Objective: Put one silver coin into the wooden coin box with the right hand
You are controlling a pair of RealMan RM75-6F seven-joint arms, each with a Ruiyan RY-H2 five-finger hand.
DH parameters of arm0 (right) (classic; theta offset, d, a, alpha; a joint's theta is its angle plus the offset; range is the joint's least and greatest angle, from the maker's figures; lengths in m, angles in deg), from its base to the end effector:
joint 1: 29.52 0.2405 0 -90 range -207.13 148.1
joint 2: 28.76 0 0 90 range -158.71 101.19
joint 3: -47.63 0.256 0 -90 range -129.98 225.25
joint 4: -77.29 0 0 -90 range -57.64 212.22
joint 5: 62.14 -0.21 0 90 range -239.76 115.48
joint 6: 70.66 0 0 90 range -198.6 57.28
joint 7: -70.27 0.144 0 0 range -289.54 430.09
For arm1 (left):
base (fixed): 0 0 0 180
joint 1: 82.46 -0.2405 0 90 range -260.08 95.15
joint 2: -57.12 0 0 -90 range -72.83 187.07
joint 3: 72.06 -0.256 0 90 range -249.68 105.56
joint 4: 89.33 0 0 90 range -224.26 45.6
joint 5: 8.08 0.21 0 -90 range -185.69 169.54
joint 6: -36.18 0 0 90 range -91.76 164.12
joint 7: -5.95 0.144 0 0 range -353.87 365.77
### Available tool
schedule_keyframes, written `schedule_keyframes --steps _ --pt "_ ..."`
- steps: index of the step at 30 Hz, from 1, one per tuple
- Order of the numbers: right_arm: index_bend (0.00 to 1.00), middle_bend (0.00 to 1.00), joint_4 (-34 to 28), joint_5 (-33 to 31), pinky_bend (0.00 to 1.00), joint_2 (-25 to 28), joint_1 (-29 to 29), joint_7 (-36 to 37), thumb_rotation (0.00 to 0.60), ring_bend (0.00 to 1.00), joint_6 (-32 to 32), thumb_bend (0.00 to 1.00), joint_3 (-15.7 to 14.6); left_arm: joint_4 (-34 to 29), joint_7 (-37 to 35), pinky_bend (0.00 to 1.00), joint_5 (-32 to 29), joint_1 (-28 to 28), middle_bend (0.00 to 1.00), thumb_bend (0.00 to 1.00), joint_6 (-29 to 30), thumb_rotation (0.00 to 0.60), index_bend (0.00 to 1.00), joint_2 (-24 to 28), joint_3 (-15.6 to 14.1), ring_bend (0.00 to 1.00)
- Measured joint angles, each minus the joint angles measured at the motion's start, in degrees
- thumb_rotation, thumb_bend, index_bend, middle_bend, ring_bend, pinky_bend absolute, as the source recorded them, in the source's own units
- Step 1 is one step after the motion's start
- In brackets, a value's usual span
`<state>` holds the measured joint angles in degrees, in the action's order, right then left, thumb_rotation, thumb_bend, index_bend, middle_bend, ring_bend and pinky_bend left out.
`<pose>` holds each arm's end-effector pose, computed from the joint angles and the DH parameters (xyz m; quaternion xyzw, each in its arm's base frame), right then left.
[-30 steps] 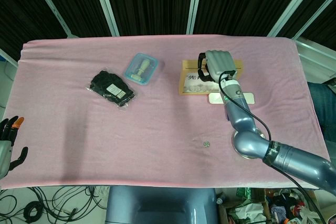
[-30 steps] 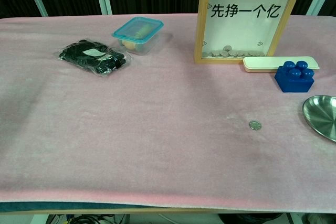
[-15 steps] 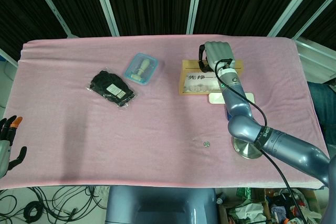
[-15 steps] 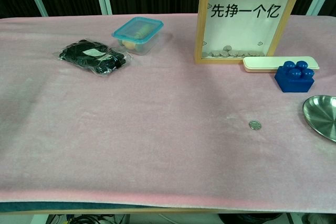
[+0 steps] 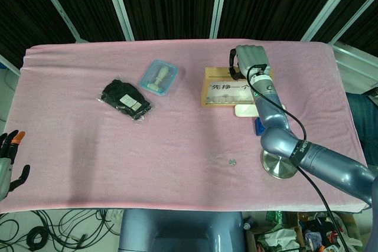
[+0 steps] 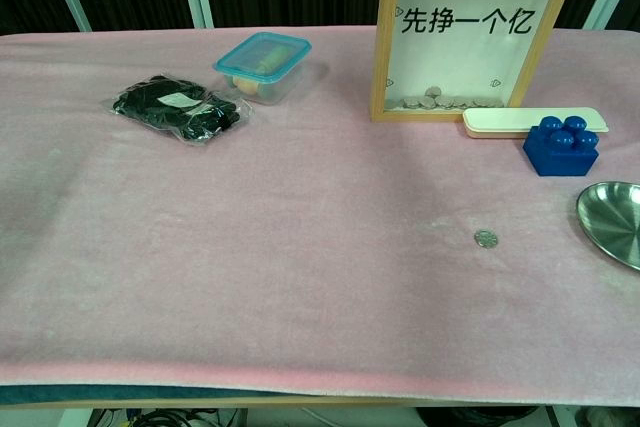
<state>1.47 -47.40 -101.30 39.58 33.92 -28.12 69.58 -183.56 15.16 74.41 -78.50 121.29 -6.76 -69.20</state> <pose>-0.0512 -0.4956 0.1260 0.6479 -0.4153 0.3540 0.5314 -0.3155 0.1754 0.1606 -0.5987 -0.3670 -0.3337 0.6290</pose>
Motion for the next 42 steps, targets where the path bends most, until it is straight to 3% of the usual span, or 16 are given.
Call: schedule_keyframes --steps 12,42 --pt "0.64 0.97 0.0 -0.1 1.0 0.8 0.1 2.0 0.6 1.0 -0.2 0.4 -2.6 0.0 0.2 0.0 0.1 -0.1 0.04 0.4 0.3 0.6 0.07 -0.1 0.0 0.03" --pt "0.64 0.97 1.7 1.1 1.0 0.6 0.2 6.1 0.6 1.0 -0.7 0.4 -5.8 0.1 0.5 0.0 -0.1 -0.2 0.04 0.4 0.6 0.6 0.07 -0.1 0.2 0.03"
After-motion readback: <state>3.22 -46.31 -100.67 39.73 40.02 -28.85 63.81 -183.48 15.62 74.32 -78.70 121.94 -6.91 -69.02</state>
